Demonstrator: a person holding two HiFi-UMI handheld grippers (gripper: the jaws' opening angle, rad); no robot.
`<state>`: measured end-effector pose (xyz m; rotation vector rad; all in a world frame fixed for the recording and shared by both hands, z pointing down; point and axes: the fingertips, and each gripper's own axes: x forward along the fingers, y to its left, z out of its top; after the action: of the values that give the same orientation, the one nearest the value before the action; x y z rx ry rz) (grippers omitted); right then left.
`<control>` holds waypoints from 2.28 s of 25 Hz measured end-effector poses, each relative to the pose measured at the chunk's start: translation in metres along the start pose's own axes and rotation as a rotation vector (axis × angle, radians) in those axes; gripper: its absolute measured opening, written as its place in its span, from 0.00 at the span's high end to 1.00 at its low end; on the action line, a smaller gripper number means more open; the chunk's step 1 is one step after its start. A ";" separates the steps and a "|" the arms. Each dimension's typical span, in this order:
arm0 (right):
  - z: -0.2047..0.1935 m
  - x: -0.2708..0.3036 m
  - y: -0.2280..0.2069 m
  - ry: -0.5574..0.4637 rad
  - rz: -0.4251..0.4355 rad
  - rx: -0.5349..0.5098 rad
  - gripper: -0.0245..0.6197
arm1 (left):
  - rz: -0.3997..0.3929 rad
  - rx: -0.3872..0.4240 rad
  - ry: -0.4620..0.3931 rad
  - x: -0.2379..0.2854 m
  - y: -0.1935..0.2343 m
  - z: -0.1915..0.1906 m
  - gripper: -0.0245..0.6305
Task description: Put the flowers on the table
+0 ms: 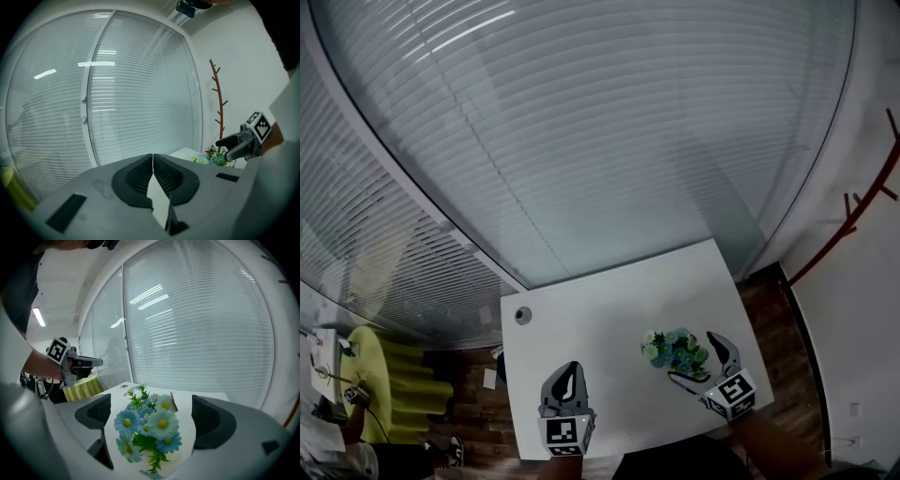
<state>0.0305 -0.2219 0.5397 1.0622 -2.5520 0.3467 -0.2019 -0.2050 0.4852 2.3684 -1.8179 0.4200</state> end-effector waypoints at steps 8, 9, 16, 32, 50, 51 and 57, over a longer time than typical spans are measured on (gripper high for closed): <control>0.040 -0.006 -0.004 -0.051 -0.006 -0.063 0.16 | 0.037 -0.001 -0.046 -0.007 0.010 0.025 0.95; 0.045 -0.006 -0.006 -0.057 -0.010 -0.069 0.16 | 0.040 0.000 -0.049 -0.008 0.011 0.027 0.95; 0.076 -0.016 -0.021 -0.110 -0.028 -0.094 0.16 | 0.061 0.027 -0.082 -0.009 0.019 0.048 0.95; 0.125 -0.036 -0.047 -0.217 -0.067 -0.104 0.17 | 0.048 0.053 -0.131 -0.004 0.009 0.083 0.95; 0.129 -0.043 -0.051 -0.249 -0.061 -0.098 0.39 | 0.067 0.049 -0.124 -0.010 0.009 0.083 0.95; 0.129 -0.044 -0.053 -0.255 -0.085 -0.111 0.55 | 0.069 0.049 -0.124 -0.011 0.010 0.082 0.95; 0.129 -0.046 -0.050 -0.257 -0.099 -0.123 0.79 | 0.077 0.045 -0.128 -0.015 0.012 0.082 0.95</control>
<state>0.0675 -0.2727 0.4084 1.2505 -2.6877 0.0269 -0.2054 -0.2159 0.4019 2.4119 -1.9805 0.3282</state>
